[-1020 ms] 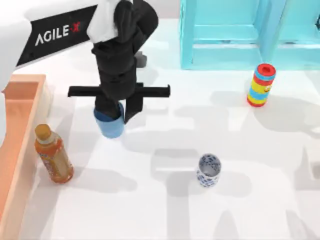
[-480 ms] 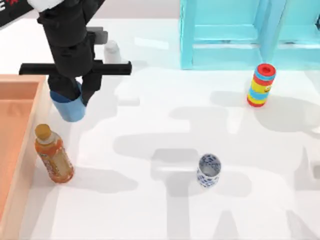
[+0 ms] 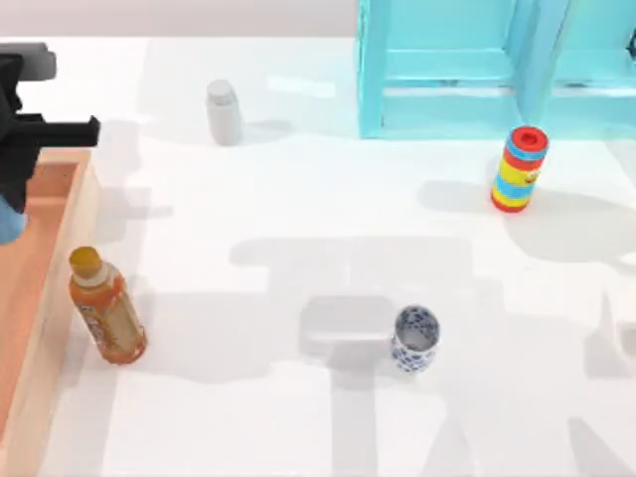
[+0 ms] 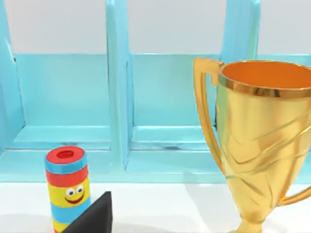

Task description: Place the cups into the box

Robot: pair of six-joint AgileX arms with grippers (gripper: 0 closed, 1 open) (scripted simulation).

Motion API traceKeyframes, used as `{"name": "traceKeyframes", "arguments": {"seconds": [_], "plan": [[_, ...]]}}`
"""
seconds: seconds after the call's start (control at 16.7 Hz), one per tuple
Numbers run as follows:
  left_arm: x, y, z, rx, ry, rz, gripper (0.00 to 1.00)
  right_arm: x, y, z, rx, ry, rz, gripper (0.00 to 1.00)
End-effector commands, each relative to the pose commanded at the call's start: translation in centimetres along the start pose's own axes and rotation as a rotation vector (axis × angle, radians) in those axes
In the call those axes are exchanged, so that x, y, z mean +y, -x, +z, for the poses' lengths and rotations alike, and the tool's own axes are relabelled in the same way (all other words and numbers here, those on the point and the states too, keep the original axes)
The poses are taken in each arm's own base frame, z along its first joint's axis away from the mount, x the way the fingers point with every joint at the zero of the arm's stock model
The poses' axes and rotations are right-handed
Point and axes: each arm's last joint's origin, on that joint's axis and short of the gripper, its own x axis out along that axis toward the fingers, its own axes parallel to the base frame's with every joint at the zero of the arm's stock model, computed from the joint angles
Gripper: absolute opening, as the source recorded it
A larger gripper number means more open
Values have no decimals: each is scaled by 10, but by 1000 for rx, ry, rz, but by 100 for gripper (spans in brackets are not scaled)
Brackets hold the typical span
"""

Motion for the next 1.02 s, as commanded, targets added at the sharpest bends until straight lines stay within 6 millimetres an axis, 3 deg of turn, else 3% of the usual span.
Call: {"name": "traceKeyframes", "arguments": {"seconds": [0.12, 0.24, 0.48, 0.9, 1.02], "plan": [[44, 8, -29, 4, 15, 9, 0, 0, 0, 0, 0, 0, 0, 100], [71, 13, -62, 8, 23, 18, 0, 0, 0, 0, 0, 0, 0, 100], [83, 16, -112, 5, 15, 29, 0, 0, 0, 0, 0, 0, 0, 100], [80, 14, -119, 7, -13, 32, 0, 0, 0, 0, 0, 0, 0, 100], [81, 4, -118, 12, -19, 30, 0, 0, 0, 0, 0, 0, 0, 100]]}}
